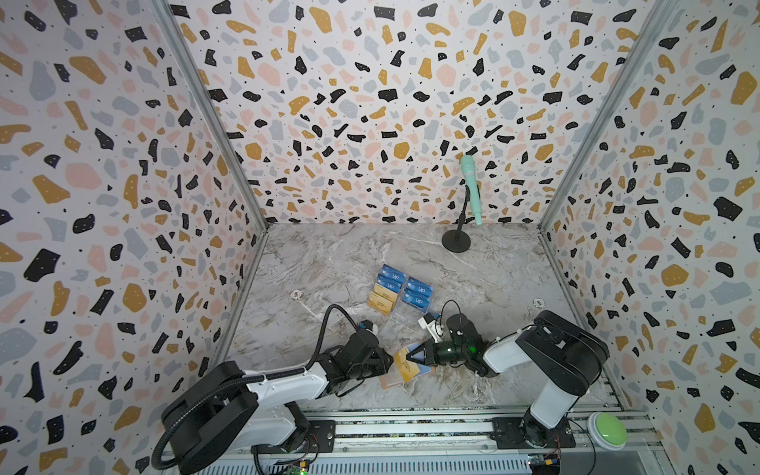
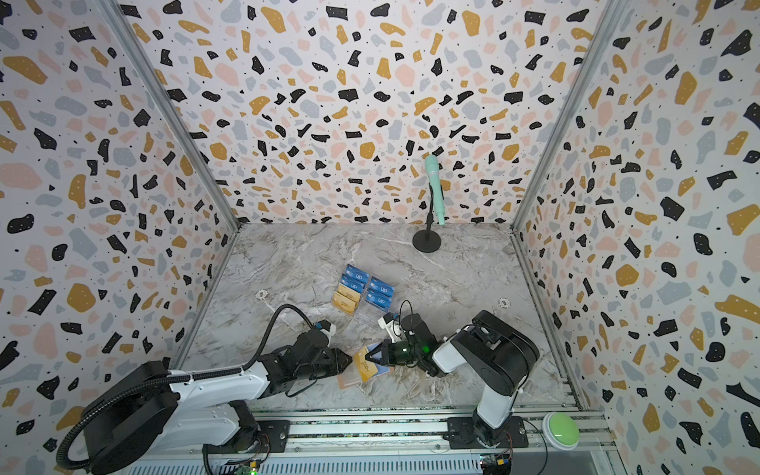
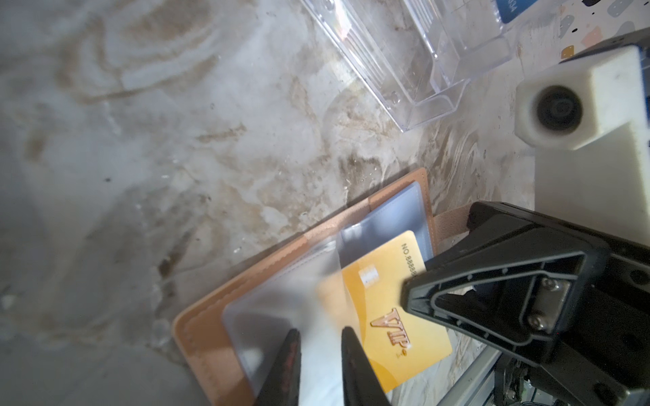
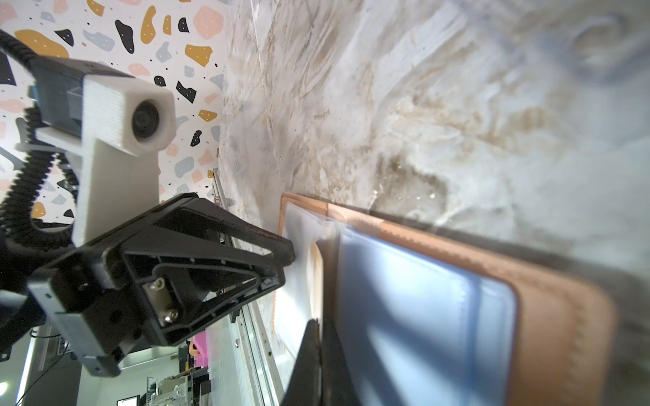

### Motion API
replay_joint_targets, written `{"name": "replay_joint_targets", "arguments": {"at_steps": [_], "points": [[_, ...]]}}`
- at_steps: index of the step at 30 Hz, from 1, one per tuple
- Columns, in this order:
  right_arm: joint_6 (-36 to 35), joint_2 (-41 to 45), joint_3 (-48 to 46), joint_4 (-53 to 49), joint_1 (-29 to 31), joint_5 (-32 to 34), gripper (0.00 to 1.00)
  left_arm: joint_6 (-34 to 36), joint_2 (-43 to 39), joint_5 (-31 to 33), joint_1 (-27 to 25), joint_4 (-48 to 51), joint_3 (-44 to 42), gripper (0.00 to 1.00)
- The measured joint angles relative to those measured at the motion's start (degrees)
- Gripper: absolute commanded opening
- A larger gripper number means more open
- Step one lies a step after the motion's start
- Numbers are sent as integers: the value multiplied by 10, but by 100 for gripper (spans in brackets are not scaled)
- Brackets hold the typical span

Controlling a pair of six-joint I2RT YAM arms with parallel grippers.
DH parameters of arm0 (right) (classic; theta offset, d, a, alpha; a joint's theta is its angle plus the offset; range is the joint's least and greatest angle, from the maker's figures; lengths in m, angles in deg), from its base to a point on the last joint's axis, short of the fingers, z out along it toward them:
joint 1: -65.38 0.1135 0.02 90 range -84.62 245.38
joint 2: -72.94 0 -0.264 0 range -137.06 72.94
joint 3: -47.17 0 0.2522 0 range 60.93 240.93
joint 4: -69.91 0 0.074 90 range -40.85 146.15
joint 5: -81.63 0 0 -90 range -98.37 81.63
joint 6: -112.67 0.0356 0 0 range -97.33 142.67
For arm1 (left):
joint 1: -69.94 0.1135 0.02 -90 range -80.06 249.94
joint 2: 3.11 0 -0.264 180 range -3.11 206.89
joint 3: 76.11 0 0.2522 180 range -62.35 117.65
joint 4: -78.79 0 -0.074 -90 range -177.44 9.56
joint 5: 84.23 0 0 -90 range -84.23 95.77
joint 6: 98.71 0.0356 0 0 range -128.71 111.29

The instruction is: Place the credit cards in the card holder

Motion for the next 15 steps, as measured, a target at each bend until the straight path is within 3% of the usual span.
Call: {"name": "replay_joint_targets", "arguments": {"at_steps": [15], "points": [[23, -33, -6, 64, 0, 1, 0, 0, 0, 3, -3, 0, 0, 24]]}}
